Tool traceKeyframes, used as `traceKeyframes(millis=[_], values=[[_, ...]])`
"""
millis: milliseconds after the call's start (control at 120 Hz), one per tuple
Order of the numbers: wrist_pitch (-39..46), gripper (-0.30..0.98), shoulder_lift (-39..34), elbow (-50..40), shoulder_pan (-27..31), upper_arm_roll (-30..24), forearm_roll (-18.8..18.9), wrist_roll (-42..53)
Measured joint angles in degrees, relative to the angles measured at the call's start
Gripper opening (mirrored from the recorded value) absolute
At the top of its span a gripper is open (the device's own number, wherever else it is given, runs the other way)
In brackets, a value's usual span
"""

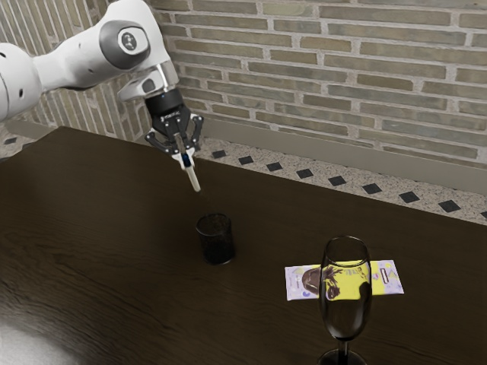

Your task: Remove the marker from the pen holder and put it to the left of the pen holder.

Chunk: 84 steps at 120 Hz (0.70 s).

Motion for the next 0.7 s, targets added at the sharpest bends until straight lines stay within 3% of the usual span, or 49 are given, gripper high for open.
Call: traceKeyframes(millis=[125,275,467,700], values=[[2.68,-0.10,2.23,3.25,1.78,8.70,0.49,-0.02],[18.82,-0.10,11.63,3.31,-1.42,16.85,7.43,-0.94],[32.34,-0.10,15.43,2.63,-2.56,19.47,9.96,-2.34],[41.05,-0.10,19.15,1.66,-3.12,22.05,10.27,-3.56]])
